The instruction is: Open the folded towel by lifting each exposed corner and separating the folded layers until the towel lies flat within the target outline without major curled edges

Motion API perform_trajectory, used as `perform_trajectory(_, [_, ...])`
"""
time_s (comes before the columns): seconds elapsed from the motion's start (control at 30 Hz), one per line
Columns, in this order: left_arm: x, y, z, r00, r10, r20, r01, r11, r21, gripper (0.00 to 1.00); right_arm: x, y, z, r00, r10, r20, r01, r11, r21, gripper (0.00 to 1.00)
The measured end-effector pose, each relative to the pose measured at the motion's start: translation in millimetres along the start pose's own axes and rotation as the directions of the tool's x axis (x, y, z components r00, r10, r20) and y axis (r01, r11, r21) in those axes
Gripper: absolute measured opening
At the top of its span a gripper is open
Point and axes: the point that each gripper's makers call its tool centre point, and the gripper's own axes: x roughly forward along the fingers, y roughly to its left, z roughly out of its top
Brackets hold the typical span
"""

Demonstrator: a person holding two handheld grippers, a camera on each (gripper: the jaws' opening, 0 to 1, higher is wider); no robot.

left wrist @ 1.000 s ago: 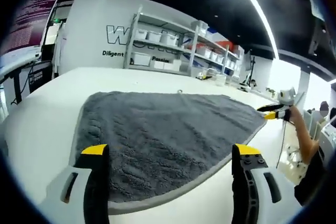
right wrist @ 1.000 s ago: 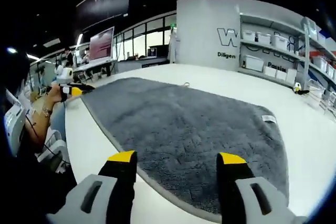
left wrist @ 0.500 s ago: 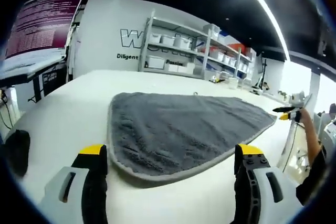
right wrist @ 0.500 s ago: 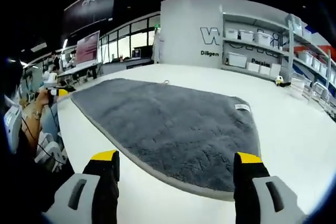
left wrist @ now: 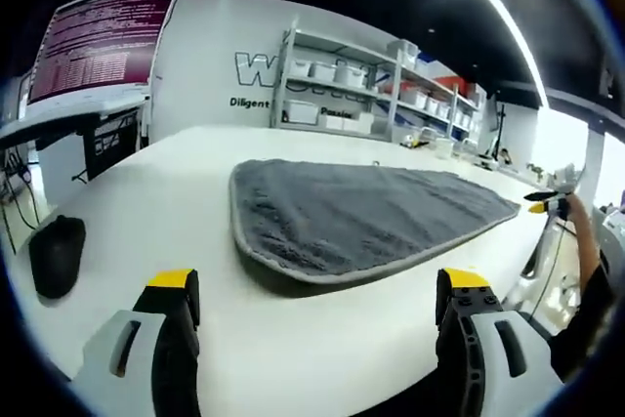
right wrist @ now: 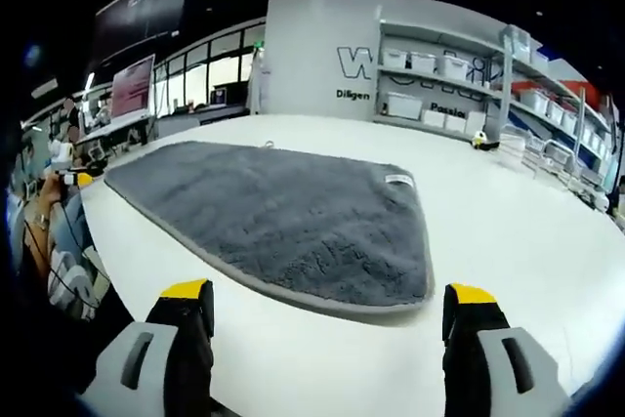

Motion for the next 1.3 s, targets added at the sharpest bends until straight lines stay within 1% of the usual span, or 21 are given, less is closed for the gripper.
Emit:
perform_trajectory(0.23, [-5, -0.7, 4.0, 1.000, 0.006, 0.009, -0.006, 1.000, 0.013, 0.99, -5, -4, -3.4, 1.000, -0.019, -0.010, 0.019, 1.000, 0.007, 0.99])
perform_trajectory(0.33, [-8, -2.6, 2.9, 1.000, 0.005, 0.006, -0.005, 1.000, 0.026, 0.99, -5, -6, -3.7, 1.000, -0.028, -0.011, 0.028, 1.000, 0.005, 0.99])
perform_trajectory(0.47, [-13, -4.1, 4.9, 1.000, 0.003, 0.011, -0.003, 1.000, 0.030, 0.99, -6, -4, -1.1, 1.000, -0.020, 0.001, 0.020, 1.000, 0.009, 0.99])
perform_trajectory(0.67, [-19, -6.3, 4.5, 1.000, 0.018, 0.004, -0.018, 0.999, 0.041, 0.99, -2, 0, 0.3, 1.000, -0.012, -0.008, 0.012, 1.000, 0.001, 0.99])
perform_trajectory(0.83, [-20, -8.5, 6.5, 1.000, 0.018, 0.014, -0.018, 0.999, 0.040, 0.99, 1, 0, 0.2, 1.000, -0.010, -0.021, 0.009, 1.000, -0.005, 0.99])
perform_trajectory(1.0, [-17, -9.4, 2.8, 1.000, 0.012, 0.002, -0.012, 0.999, 0.036, 0.99, 3, 2, -0.5, 1.000, 0.000, -0.029, 0.000, 1.000, -0.016, 0.99])
perform_trajectory(1.3, [-17, -9.3, 1.5, 1.000, 0.013, -0.007, -0.012, 0.999, 0.038, 0.99, 0, -2, 1.2, 1.000, -0.013, -0.028, 0.013, 1.000, -0.011, 0.99])
